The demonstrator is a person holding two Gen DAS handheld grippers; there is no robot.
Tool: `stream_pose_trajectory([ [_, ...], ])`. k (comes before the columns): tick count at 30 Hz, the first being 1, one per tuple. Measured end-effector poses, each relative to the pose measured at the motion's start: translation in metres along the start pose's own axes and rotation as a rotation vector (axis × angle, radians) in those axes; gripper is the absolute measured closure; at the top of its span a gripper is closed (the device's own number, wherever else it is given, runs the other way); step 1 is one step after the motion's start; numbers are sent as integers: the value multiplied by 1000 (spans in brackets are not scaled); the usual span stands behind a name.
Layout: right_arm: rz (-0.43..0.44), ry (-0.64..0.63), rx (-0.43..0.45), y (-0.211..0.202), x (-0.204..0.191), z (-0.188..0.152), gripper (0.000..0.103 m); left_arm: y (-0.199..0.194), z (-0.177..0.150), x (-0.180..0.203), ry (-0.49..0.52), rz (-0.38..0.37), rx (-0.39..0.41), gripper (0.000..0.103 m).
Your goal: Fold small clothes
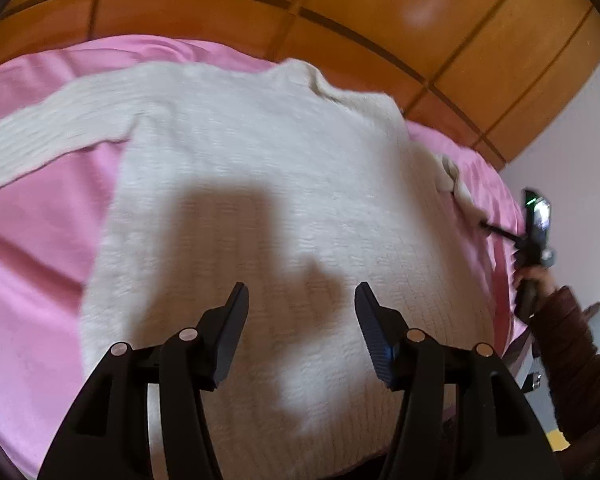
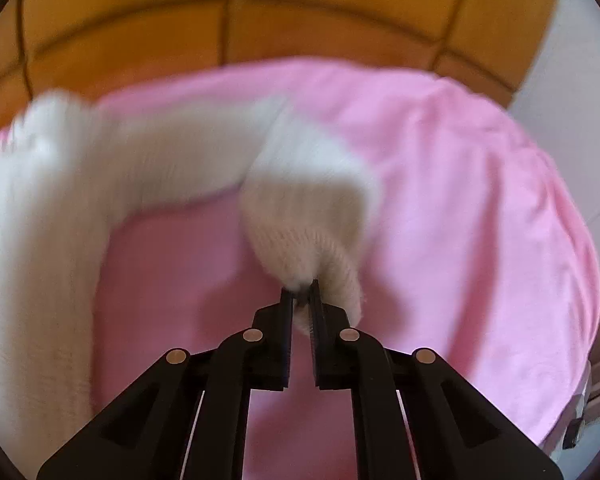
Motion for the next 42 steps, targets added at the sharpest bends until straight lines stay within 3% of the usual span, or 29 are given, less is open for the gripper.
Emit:
stream_pose_trajectory([
  [3, -15, 105, 85, -36, 44, 27, 98, 13, 5, 12, 34, -20, -18, 46],
  [8, -151, 246, 178, -61, 133, 73, 100, 39, 15, 32, 66, -51, -39, 45],
  [13, -271, 334, 123, -27, 191, 84, 102, 58, 17, 47, 105, -57, -67, 44],
  [17, -381, 342, 14, 14, 214, 62, 102, 65, 16, 47, 104, -43, -81, 42],
  [20, -425, 331, -20, 31, 220, 49, 102, 68, 18, 42, 96, -24, -86, 42],
  [22, -489, 312, -16, 35, 222, 42, 95, 69, 22, 37, 108, -2, -78, 41],
  [23, -499, 306, -18, 34, 221, 40, 65, 70, 25, 35, 109, 4, -75, 41],
  [24, -492, 301, 5, 30, 215, 41, 49, 71, 30, 32, 108, 10, -69, 41],
  [25, -473, 303, 53, 23, 207, 45, 39, 72, 34, 29, 107, 18, -61, 41],
  [26, -436, 298, 85, 19, 195, 50, 40, 72, 38, 27, 106, 29, -52, 40],
  [29, -139, 258, 116, 13, 122, 68, 40, 73, 48, 19, 84, 49, -21, 40],
  [31, 171, 180, 86, 13, 38, 78, 41, 74, 51, 13, 69, 62, -7, 39],
  [33, 387, 103, 53, 11, -40, 82, 41, 76, 50, 6, 54, 67, -1, 38],
  [35, 550, 26, 18, 11, -118, 83, 42, 76, 46, -4, 26, 73, 2, 37],
  [37, 645, -40, -16, 16, -180, 81, 41, 73, 43, -15, 7, 88, 16, 36],
  [39, 670, -99, -48, 28, -231, 80, 41, 70, 40, -27, -9, 104, 31, 36],
  [42, 533, -98, -42, 72, -263, 91, 42, 63, 35, -48, -32, 156, 69, 32],
])
Point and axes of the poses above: each gripper's, at about its wrist camera, not at the fingertips, and y roughly the way its jaws point, x to its right, z to its top, the point moved 6 cm from there along y, roughly the way its jaws point, and after that the axes turned 10 degrees about x, right-handed, at the moved point
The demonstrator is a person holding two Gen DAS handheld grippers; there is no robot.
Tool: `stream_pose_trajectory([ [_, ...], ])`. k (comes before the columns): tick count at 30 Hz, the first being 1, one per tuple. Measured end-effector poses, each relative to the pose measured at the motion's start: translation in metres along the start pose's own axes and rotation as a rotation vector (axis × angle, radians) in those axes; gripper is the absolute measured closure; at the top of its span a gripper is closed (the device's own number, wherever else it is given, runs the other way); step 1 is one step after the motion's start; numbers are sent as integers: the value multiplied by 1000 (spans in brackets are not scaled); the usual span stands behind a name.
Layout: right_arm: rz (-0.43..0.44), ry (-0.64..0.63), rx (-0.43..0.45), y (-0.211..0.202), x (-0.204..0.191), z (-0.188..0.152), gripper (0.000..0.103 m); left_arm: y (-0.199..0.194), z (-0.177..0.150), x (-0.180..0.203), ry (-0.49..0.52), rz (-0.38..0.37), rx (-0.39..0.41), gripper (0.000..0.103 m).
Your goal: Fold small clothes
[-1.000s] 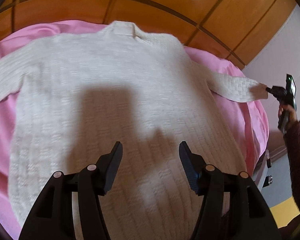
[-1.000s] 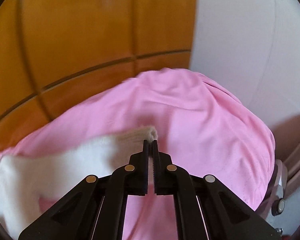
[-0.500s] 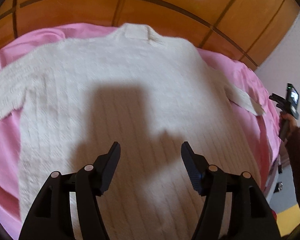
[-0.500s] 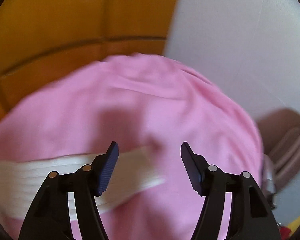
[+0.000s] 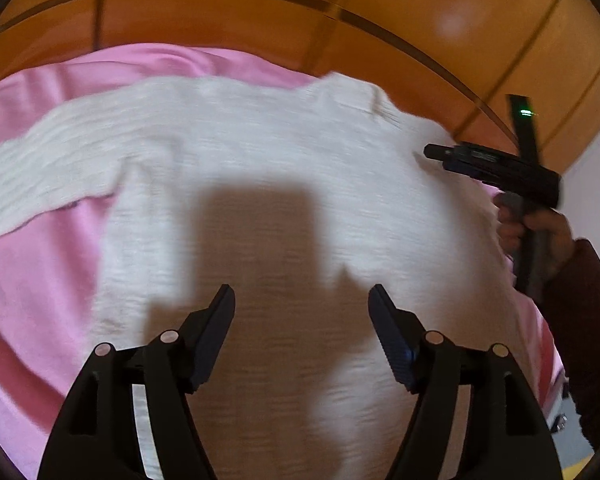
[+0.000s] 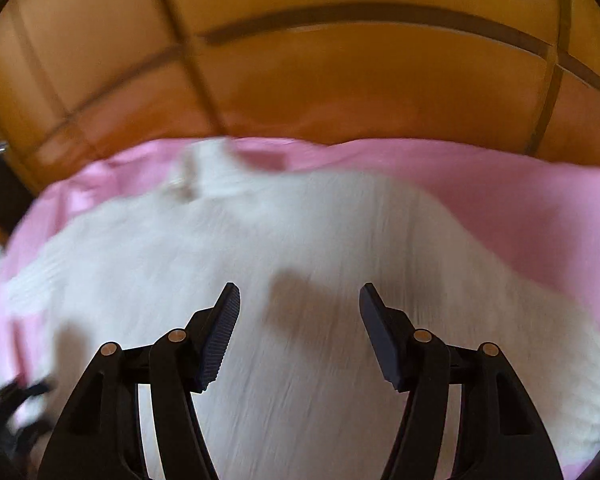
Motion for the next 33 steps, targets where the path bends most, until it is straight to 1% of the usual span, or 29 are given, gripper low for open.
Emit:
stream_pose_trajectory([
  [2, -120, 61, -4, 30, 24, 4, 41, 1, -3, -17, -33, 35, -4, 32],
  [4, -143, 87, 47, 37, 39, 10, 39, 4, -9, -28, -64, 52, -20, 32],
  [6, -147, 94, 48, 37, 42, 16, 39, 3, -11, -33, -76, 47, -12, 32],
  [8, -158, 117, 50, 27, 49, 21, 39, 1, -10, -31, -69, 49, -9, 32],
  [10, -170, 165, 75, 10, 61, 23, 38, 1, -10, -29, -68, 47, -5, 32],
  [12, -182, 253, 94, -17, 88, 15, 37, 1, -12, -29, -71, 44, -1, 31],
  [13, -176, 307, 104, -32, 104, 8, 37, 0, -12, -29, -72, 43, 0, 31],
  [16, -219, 432, 134, -81, 151, -29, 37, -5, -14, -27, -84, 34, 2, 31],
  [17, -231, 499, 147, -106, 177, -48, 37, -7, -15, -26, -83, 34, 2, 31],
  [18, -243, 541, 157, -121, 194, -63, 37, -9, -16, -25, -83, 34, 2, 31],
  [19, -267, 586, 168, -138, 212, -77, 37, -9, -17, -25, -85, 33, 1, 30],
  [20, -307, 645, 184, -161, 238, -100, 37, -11, -17, -23, -90, 29, 0, 30],
  [23, -360, 791, 201, -196, 286, -147, 37, -15, -20, -21, -95, 30, 0, 28],
  [24, -386, 864, 204, -205, 306, -167, 40, -16, -22, -19, -101, 29, -3, 28],
  [25, -411, 904, 207, -208, 318, -178, 44, -15, -21, -17, -104, 29, -6, 28],
  [26, -423, 936, 217, -212, 330, -186, 56, -14, -20, -16, -104, 30, -7, 28],
  [27, -426, 974, 234, -213, 343, -191, 63, -15, -20, -13, -99, 30, -9, 28],
  [29, -452, 1012, 252, -210, 362, -188, 64, -16, -20, -9, -89, 33, -13, 28],
  [31, -499, 1009, 236, -205, 373, -181, 92, -19, -20, -4, -77, 31, -13, 28],
  [32, -538, 978, 214, -203, 378, -173, 97, -20, -20, -2, -71, 32, -12, 28],
  [33, -571, 949, 208, -203, 380, -166, 97, -21, -21, 0, -63, 34, -13, 28],
])
Point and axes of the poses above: each gripper's, at about its wrist camera, not at the fingertips, and y roughly the way its jaws point, x to its right, z to its top, the point moved 6 cm from there along y, roughly the way its jaws point, and after that the axes turned 10 degrees about x, right-handed, at the moved point
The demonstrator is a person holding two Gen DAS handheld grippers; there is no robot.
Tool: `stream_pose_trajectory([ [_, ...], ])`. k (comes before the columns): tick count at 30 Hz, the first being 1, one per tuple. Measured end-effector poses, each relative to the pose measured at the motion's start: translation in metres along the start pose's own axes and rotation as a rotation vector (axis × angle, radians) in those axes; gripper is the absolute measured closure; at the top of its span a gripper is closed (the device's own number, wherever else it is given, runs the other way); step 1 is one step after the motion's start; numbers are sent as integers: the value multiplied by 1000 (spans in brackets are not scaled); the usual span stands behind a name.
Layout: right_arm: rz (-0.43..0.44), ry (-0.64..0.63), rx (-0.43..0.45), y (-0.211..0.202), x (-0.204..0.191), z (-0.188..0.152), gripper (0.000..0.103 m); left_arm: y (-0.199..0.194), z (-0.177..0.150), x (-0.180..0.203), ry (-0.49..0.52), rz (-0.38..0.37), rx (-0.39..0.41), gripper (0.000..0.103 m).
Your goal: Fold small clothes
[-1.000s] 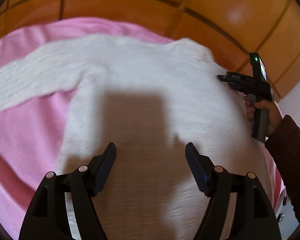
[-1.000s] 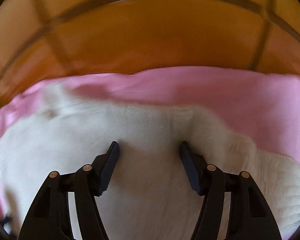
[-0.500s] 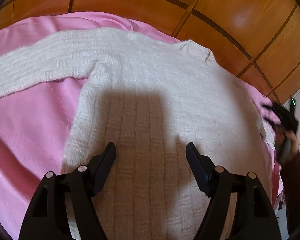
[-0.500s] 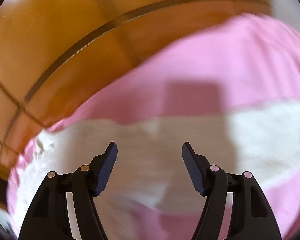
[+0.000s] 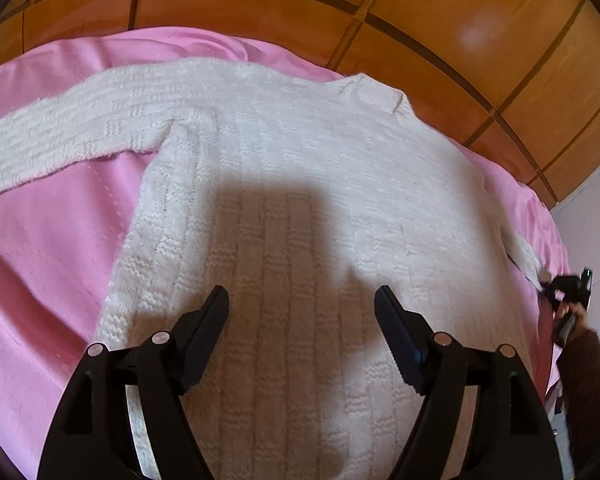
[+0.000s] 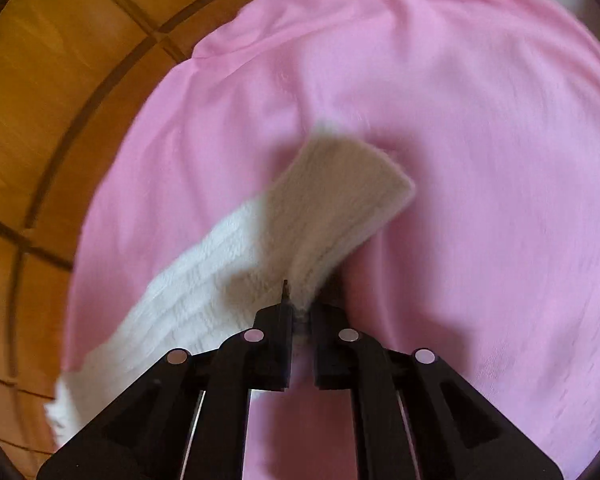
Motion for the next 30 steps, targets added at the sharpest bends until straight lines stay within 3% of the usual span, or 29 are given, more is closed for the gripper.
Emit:
stream_pose_trajectory([
  [4, -9, -20, 113, -24, -20, 37, 98, -2, -2, 2, 17, -9, -4, 28],
  [8, 128, -147, 178, -66, -82, 43, 98, -5, -2, 4, 8, -33, 0, 28],
  [11, 308, -302, 162, -96, -163, 13, 98, -7, -1, 4, -16, -61, 3, 28],
  [14, 485, -433, 98, -121, -246, -44, 98, -12, 0, 3, -27, -80, 14, 28],
  [17, 659, -573, -4, -147, -330, -130, 98, -17, 2, 0, -35, -93, 21, 28],
  [20, 751, -705, -75, -167, -387, -210, 98, -23, 5, -4, -36, -101, 27, 28],
  [24, 816, -823, -167, -178, -429, -296, 98, -26, 11, -13, -56, -112, 32, 28],
  [25, 841, -837, -199, -178, -436, -310, 95, -26, 13, -15, -64, -119, 34, 28],
  [26, 852, -846, -220, -183, -439, -322, 80, -26, 16, -17, -70, -123, 34, 28],
  [27, 862, -825, -234, -184, -441, -324, 55, -25, 18, -18, -76, -124, 34, 28],
  [28, 868, -795, -232, -188, -438, -322, 46, -25, 21, -19, -82, -132, 39, 28],
  [30, 871, -737, -199, -197, -422, -306, 43, -22, 27, -22, -95, -153, 45, 29],
])
Point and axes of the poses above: each gripper's, at about its wrist camera, not at the fingertips, and y roughly the way its jaws point, x to its right, z to its top, the point moved 6 cm from there along y, roughly the way its jaws point, and after that the axes turned 10 degrees about x, right-handed, at the moved point
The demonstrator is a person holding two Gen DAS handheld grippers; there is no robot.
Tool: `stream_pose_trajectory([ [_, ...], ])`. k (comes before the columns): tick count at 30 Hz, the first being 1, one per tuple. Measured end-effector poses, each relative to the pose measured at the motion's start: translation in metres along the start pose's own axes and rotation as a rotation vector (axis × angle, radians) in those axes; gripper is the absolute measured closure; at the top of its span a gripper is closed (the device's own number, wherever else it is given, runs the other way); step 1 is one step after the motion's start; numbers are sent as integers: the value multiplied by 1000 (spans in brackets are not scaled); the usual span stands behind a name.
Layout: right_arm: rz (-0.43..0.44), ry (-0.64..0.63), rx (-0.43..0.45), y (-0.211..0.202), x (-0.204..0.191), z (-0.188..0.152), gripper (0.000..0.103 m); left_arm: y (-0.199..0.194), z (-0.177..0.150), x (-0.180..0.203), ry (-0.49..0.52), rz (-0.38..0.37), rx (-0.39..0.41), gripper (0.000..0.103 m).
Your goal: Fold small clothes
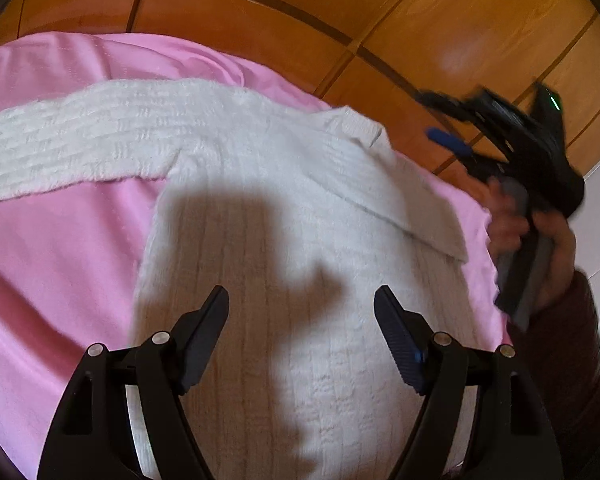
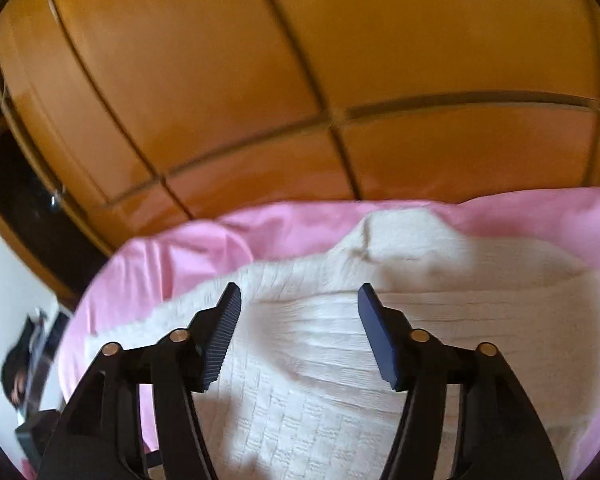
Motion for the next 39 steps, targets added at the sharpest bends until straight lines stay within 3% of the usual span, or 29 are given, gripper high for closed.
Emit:
stream_pose_trajectory([
  [2, -17, 24, 13, -18, 10, -3, 43, 8, 8, -1, -13, -14, 3, 29],
  [7, -170, 46, 26, -81, 79, -25, 43, 43, 36, 1, -19, -22, 6, 36],
  [10, -296, 129, 32, -117, 136, -43, 43, 73, 56, 0, -41, -23, -19, 41],
  [13, -353, 221, 39, -138, 174, -55, 43, 101, 70, -4, -83, -4, -32, 43],
  [14, -367, 234, 40, -140, 181, -57, 43, 110, 74, -4, -91, 0, -37, 49],
  [15, -372, 244, 43, -140, 187, -57, 43, 119, 76, -4, -92, -6, -52, 65],
  [16, -369, 244, 44, -137, 188, -55, 43, 132, 78, -2, -80, -8, -79, 87],
  [17, -366, 239, 45, -135, 187, -53, 43, 134, 76, 0, -75, -2, -87, 97],
  [19, -354, 218, 44, -125, 185, -46, 44, 135, 79, 2, -71, 17, -68, 98],
  [24, -345, 157, -9, -75, 179, -37, 45, 110, 90, 3, -66, 22, 21, 99],
  [28, -410, 149, -114, -32, 196, -61, 45, 120, 81, -11, -1, 141, -11, 97],
  [31, -444, 74, -88, -27, 190, -65, 44, 125, 71, -20, 3, 168, -32, 87],
  [33, -454, 60, -92, -30, 184, -62, 43, 116, 72, -18, 12, 168, -13, 69],
  [34, -457, 59, -85, -35, 180, -59, 43, 107, 73, -18, 6, 179, 10, 53],
  [39, -417, 10, -40, -56, 136, -63, 33, 59, 75, -40, -93, 152, 92, 51],
])
Point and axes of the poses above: each gripper's, at about its wrist camera, not at the fingertips, and y roughly the way its jaws point, x to its right, z to its top, the point moved 6 cm from there along y, roughly the way its jaws point, and after that the axes turned 10 degrees about x, right-handed, at the moved point
